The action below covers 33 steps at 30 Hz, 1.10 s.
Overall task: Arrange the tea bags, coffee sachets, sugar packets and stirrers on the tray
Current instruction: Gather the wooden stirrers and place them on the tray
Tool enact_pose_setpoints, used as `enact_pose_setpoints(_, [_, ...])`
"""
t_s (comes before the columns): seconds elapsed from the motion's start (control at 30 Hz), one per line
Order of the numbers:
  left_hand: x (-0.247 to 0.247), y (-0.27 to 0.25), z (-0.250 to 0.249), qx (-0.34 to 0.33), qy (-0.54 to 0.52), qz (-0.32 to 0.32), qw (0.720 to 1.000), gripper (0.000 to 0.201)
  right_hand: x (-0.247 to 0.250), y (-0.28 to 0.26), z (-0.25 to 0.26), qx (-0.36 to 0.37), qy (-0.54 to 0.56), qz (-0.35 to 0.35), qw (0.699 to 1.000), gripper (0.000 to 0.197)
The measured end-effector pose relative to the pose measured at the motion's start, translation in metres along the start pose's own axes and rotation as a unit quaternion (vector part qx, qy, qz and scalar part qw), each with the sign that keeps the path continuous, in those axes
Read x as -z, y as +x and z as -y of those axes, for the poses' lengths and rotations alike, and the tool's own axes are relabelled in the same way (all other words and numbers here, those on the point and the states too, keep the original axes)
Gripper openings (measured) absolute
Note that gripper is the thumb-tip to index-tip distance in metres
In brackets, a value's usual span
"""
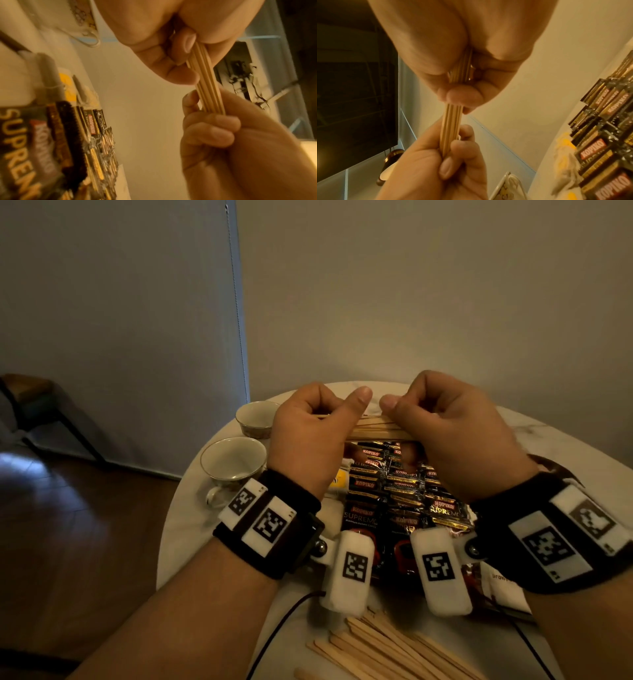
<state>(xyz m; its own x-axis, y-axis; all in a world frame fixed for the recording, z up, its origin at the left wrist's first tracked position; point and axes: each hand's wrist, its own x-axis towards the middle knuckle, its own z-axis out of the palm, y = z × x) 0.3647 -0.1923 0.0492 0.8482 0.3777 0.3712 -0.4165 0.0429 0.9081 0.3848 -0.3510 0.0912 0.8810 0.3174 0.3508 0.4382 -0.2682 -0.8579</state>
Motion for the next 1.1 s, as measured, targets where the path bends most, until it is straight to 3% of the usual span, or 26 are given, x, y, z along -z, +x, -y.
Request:
enact_pose_setpoints(0.23, [0.0,0.007,-0.008,0.041,-0.016,0.031,0.999,0.036,0.008,-0.011,0.007,0.003,-0.012,0.027,1.0,0.024])
enact_pose_setpoints(0.33, [-0.002,0.007,-0.019,0.048,0.033,0.055,0.997,0.038,0.023,-0.019,0.017,0.023,-0.102,0.06,0.993,0.023])
enact_pose_setpoints(0.5, [-0.018,-0.004,-0.042,0.055,0.14,0.138,0.979,0.038,0.048,-0.036,0.045,0.064,-0.329,0.131,0.933,0.032])
enact_pose_setpoints(0.63, [-0.043,-0.017,-0.057,0.086,0.171,0.18,0.965,0.036,0.059,-0.051,0.056,0.065,-0.382,0.145,0.91,0.029])
enact_pose_setpoints(0.8, [-0.077,-0.038,-0.062,0.154,0.169,0.185,0.956,0.029,0.08,-0.072,0.051,0.019,-0.351,0.118,0.929,0.022])
enact_pose_setpoints(0.9, [-0.105,-0.052,-0.061,0.181,0.134,0.175,0.958,0.013,0.099,-0.084,0.042,-0.024,-0.327,0.096,0.94,0.024])
enact_pose_setpoints(1.0, [-0.13,-0.064,-0.061,0.231,0.08,0.124,0.962,0.032,0.126,-0.09,0.023,-0.102,-0.304,0.049,0.946,0.018])
enact_pose_setpoints(1.1, [-0.15,-0.073,-0.056,0.262,0.096,0.14,0.95,0.039,0.158,-0.098,-0.008,-0.216,-0.32,0.0,0.922,0.016])
